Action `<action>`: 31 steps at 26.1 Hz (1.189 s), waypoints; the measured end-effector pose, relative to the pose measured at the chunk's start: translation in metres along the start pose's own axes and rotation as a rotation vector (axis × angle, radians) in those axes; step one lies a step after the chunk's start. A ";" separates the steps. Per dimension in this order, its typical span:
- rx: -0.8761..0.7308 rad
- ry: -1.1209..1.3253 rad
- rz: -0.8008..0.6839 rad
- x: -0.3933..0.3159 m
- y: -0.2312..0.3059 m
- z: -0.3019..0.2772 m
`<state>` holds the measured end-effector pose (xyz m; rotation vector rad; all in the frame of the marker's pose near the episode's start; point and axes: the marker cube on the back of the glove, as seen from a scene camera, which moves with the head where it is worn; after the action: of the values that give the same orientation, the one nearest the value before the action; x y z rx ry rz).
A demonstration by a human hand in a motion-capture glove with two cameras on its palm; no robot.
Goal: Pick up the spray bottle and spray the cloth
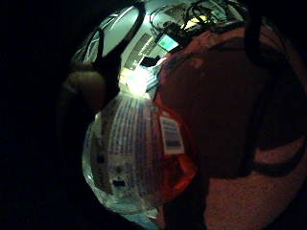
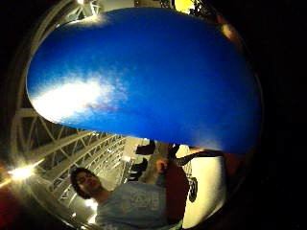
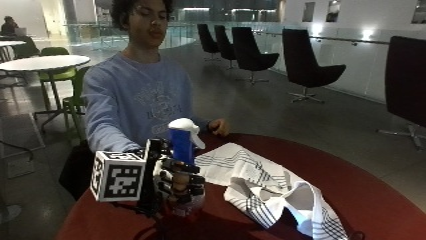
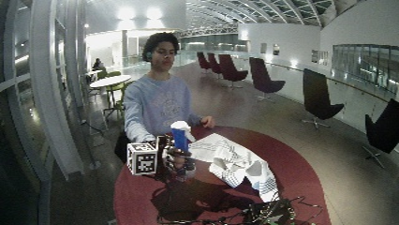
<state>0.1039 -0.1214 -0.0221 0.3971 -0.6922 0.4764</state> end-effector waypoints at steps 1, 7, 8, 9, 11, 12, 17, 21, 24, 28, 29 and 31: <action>0.024 0.014 -0.004 0.000 0.000 0.001; 0.105 0.047 -0.019 -0.001 -0.002 0.001; 0.106 0.053 -0.022 -0.003 -0.002 0.001; 0.101 0.060 -0.025 -0.005 -0.002 0.000; 0.074 0.077 -0.026 -0.011 -0.003 -0.002; 0.051 0.087 -0.023 -0.016 -0.003 -0.004; -0.129 0.163 0.020 -0.046 -0.008 -0.011; -0.284 0.251 0.052 -0.065 -0.011 -0.010; -0.395 0.335 0.089 -0.074 -0.012 -0.003; -0.531 0.455 0.145 -0.080 -0.014 0.010; -0.558 0.481 0.158 -0.080 -0.015 0.013; -0.605 0.527 0.185 -0.080 -0.016 0.018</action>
<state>0.0495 -0.1659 -0.0675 -0.3596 -0.3300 0.4940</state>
